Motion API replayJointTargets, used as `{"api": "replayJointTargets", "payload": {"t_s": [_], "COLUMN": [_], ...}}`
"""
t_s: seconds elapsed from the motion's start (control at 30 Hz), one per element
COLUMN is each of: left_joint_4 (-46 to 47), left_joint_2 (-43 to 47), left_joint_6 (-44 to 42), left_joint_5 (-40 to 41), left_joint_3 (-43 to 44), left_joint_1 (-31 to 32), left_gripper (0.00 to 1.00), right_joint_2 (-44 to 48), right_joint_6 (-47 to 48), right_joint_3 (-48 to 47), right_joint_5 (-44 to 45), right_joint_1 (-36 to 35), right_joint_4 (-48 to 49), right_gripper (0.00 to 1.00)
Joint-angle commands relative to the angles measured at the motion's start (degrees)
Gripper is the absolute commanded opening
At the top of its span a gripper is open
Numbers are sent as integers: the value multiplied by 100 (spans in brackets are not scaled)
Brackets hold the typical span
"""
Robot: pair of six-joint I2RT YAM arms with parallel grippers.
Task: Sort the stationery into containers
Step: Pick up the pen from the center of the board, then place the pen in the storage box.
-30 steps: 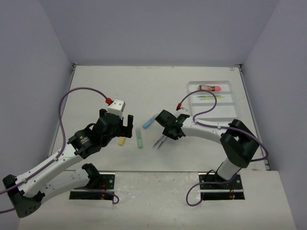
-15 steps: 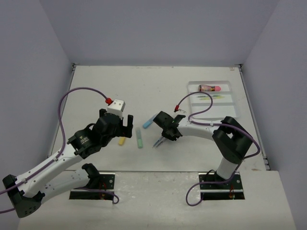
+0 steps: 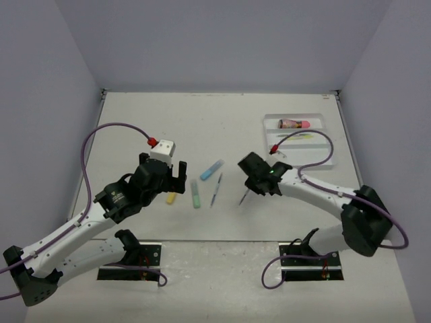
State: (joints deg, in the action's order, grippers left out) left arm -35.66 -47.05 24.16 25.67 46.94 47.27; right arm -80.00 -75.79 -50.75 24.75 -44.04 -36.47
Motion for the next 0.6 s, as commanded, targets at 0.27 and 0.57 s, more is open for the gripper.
{"api": "replayJointTargets", "payload": {"t_s": [0.27, 0.57], "left_joint_4": [147, 114], "left_joint_2": [-146, -342], "left_joint_6": [-166, -186], "left_joint_5": [17, -3], "left_joint_3": [-30, 17], "left_joint_1": [-33, -33], "left_gripper": [100, 100], "right_joint_2": [-1033, -2574], "right_joint_6": [921, 699], "right_joint_3": [-2268, -3511], "right_joint_5": [-554, -948], "right_joint_1": [3928, 4649], "right_joint_4": [404, 206], "right_gripper": [0, 6]}}
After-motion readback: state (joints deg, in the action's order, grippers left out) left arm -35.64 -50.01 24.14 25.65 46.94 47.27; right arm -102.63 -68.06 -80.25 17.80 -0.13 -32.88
